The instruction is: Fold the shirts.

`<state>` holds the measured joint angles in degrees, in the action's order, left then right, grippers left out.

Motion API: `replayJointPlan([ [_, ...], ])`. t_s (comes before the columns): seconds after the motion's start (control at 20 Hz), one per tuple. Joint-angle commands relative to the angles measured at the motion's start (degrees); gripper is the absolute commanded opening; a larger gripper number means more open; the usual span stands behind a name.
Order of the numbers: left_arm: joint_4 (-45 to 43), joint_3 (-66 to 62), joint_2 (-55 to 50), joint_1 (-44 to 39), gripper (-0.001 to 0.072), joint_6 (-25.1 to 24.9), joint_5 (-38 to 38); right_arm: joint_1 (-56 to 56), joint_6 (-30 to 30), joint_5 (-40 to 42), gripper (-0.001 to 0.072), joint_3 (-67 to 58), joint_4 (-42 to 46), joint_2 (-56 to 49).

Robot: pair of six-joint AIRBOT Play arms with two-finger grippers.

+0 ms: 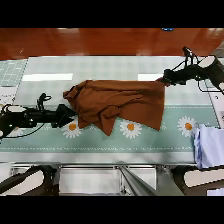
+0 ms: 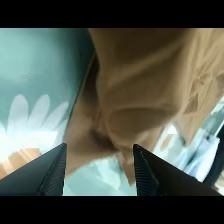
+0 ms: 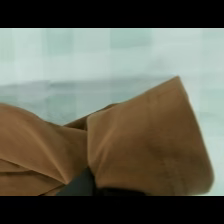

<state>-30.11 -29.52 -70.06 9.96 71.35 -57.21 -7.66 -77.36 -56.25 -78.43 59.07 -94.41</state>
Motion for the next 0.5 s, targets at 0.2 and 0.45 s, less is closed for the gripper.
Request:
replayJointPlan([
  [0.2, 11.3, 0.7, -2.7, -11.1, 0.0503, -3.3, 14.9, 0.0, 0.1, -0.6, 0.0029, 0.0, 0.0, 0.0],
  [0.45, 11.3, -3.3, -2.7, -11.0, 0.0188, -4.8, 10.8, 0.0, 0.1, -0.7, 0.0029, 0.0, 0.0, -0.1],
])
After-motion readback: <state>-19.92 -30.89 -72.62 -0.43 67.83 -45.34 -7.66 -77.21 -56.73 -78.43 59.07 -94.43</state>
